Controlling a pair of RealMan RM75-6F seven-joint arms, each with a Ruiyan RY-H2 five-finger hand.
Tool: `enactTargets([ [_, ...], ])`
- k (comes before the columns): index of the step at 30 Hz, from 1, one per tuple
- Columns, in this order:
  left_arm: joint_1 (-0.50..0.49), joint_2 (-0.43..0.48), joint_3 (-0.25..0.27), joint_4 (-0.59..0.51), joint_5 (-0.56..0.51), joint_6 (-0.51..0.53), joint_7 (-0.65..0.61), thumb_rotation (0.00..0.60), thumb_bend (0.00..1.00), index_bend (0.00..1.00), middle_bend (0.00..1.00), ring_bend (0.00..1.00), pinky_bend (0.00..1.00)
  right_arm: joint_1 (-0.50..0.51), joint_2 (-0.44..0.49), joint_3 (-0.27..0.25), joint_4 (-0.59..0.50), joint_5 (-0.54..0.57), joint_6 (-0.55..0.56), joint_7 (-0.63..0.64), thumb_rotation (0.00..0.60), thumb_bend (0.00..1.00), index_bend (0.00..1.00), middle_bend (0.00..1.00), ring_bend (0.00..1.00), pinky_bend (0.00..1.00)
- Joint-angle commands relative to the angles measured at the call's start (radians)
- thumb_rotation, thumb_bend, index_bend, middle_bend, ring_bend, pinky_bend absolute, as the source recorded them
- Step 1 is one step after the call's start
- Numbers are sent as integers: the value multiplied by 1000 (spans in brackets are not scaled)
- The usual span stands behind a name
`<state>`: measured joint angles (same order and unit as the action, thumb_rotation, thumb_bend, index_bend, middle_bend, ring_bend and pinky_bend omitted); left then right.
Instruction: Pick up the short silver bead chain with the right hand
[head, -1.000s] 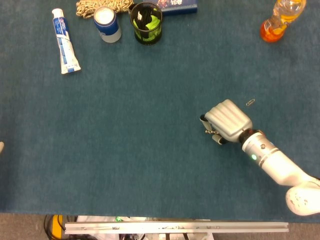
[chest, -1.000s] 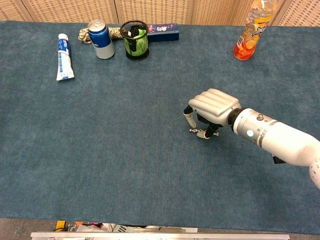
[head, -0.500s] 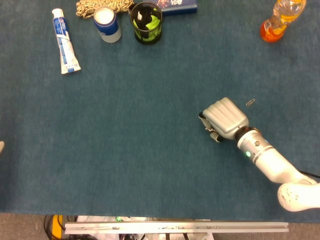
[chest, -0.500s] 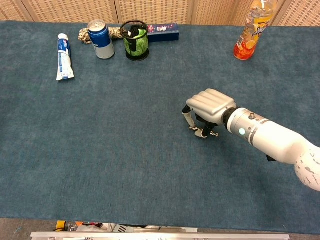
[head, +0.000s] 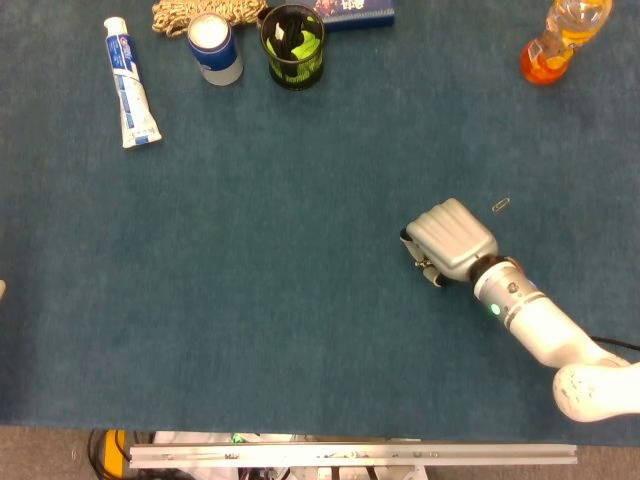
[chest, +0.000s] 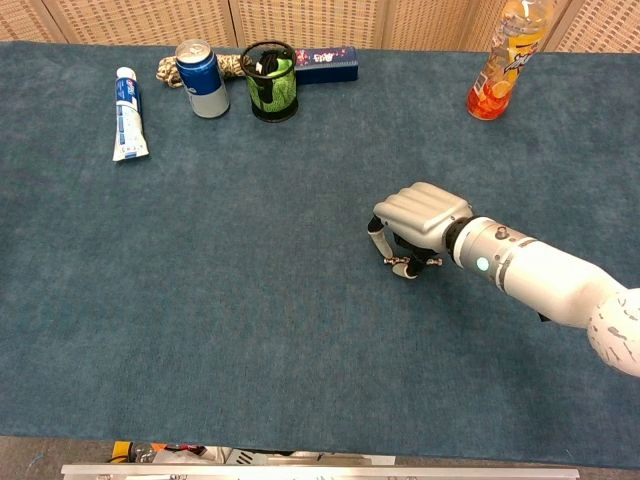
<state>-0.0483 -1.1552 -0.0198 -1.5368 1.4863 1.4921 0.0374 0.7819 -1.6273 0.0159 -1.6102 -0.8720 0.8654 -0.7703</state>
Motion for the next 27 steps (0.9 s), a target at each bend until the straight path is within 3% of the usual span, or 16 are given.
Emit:
enactTargets([
  [1, 1, 0, -1, 0, -2, 1, -1, 600, 174, 0, 0, 0, 0, 6, 3, -9, -7, 4, 0, 2, 600, 237, 584, 1000, 1000, 1000],
  [13, 3, -3, -2, 2, -2, 3, -1, 600, 175, 0, 0, 0, 0, 17, 8, -27, -6, 17, 24, 14, 600, 260, 584, 1000, 1000, 1000],
  [27, 6, -4, -2, 6, 0, 9, -3, 600, 174, 0, 0, 0, 0, 29, 21, -51, -28, 5, 10, 46, 600, 477, 630, 1000, 1000, 1000],
])
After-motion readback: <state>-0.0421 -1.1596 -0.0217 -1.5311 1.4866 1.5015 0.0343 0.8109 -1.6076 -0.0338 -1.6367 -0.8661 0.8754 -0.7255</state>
